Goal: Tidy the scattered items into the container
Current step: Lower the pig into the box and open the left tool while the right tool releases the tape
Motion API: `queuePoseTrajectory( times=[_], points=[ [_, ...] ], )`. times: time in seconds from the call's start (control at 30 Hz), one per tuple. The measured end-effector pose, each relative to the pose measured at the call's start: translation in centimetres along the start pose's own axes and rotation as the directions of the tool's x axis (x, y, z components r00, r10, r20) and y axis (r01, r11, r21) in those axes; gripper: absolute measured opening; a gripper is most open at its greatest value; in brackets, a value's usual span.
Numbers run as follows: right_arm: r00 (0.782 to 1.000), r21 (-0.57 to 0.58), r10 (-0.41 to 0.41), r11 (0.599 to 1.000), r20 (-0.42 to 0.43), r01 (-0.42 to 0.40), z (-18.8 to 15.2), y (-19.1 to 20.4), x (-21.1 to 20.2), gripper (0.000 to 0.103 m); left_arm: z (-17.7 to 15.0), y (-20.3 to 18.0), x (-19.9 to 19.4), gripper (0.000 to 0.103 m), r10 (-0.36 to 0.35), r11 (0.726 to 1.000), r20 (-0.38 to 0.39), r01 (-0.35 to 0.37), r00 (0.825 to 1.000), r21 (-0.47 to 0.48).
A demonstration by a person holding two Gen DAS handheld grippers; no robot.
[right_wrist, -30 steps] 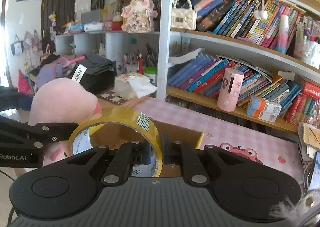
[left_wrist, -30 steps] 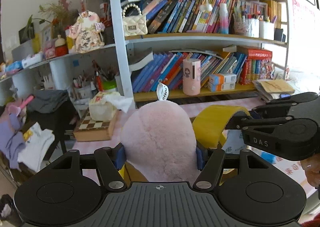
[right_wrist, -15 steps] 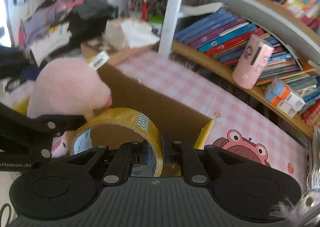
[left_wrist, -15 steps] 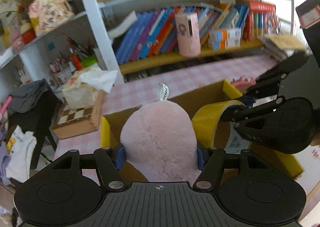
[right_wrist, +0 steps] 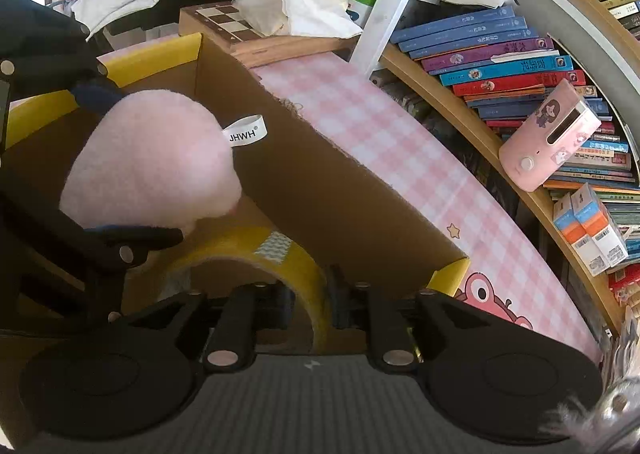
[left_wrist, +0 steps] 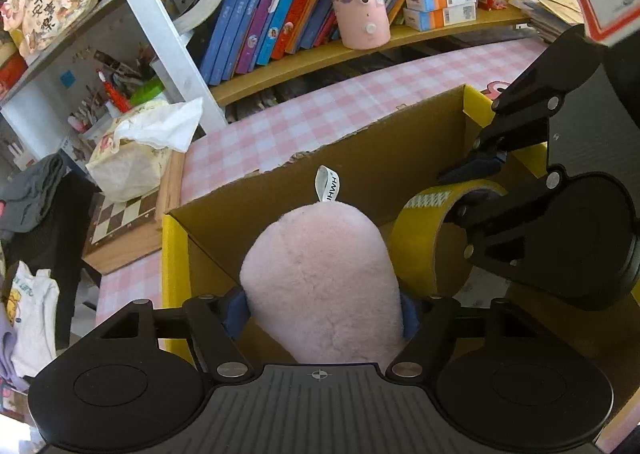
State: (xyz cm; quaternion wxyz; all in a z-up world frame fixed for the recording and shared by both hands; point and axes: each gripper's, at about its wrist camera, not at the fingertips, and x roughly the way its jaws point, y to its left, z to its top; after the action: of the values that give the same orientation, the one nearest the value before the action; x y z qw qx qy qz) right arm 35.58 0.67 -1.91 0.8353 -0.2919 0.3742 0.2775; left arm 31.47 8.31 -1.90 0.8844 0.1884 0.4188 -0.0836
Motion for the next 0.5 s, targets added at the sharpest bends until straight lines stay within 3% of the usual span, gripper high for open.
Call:
queuePoseTrajectory(
  times=[0.13,0.3,0.5],
  points=[
    [1.0,0.005,0.0,1.0,0.002,0.0,0.2,-0.1,0.3,0.024,0.1,0.0,0.2,0.077,0.014,1.0,-0.007,-0.014,1.0,0.0],
    [0.999,0.012,-0.023,1.0,0.038,0.022,0.5,-0.4,-0.6,0.05,0.5,0.0,-0.5,0.084,0.048,0.999,0.03,-0.048,0.998,0.005],
    [0.995,0.06,-0.044,0.997,0.095,0.038,0.6,-0.8,-2.7,0.053,0.5,0.2,-2.6,0.085,0.074,0.997,0.089,-0.073,0.993,-0.02]
  ],
)
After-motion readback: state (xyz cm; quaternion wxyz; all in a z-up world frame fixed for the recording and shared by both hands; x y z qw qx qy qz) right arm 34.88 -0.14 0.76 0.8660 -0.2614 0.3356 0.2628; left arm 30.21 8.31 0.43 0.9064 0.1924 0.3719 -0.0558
